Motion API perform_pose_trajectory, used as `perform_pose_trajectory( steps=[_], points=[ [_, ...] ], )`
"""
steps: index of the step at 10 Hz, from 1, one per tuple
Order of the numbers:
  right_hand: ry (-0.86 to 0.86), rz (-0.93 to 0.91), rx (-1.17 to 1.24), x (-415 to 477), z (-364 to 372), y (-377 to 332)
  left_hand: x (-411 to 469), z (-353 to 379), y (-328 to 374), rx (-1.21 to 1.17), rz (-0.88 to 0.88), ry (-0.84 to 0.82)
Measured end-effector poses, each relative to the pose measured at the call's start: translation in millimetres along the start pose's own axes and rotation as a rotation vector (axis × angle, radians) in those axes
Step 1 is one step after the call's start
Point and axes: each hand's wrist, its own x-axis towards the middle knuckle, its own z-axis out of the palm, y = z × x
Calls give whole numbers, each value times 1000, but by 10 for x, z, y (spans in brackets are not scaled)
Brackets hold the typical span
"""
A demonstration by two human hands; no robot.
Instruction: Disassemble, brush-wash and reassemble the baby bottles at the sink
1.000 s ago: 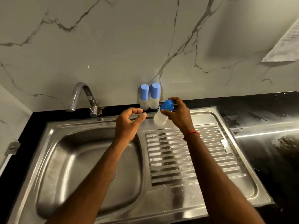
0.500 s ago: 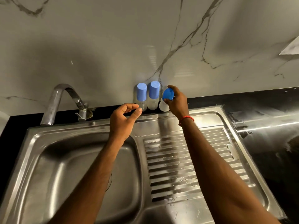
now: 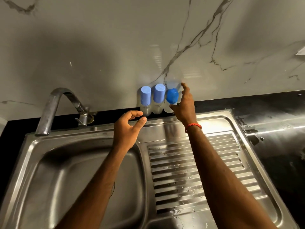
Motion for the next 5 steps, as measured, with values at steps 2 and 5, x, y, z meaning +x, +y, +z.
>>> perform_pose_trajectory(
  steps=[2, 5],
  points=[
    [140, -79, 136, -437, -184, -200, -97, -42, 158, 53, 54, 23],
    [16, -235, 31, -1221, -532, -681, -632, -204, 630, 135, 236, 26]
  ],
)
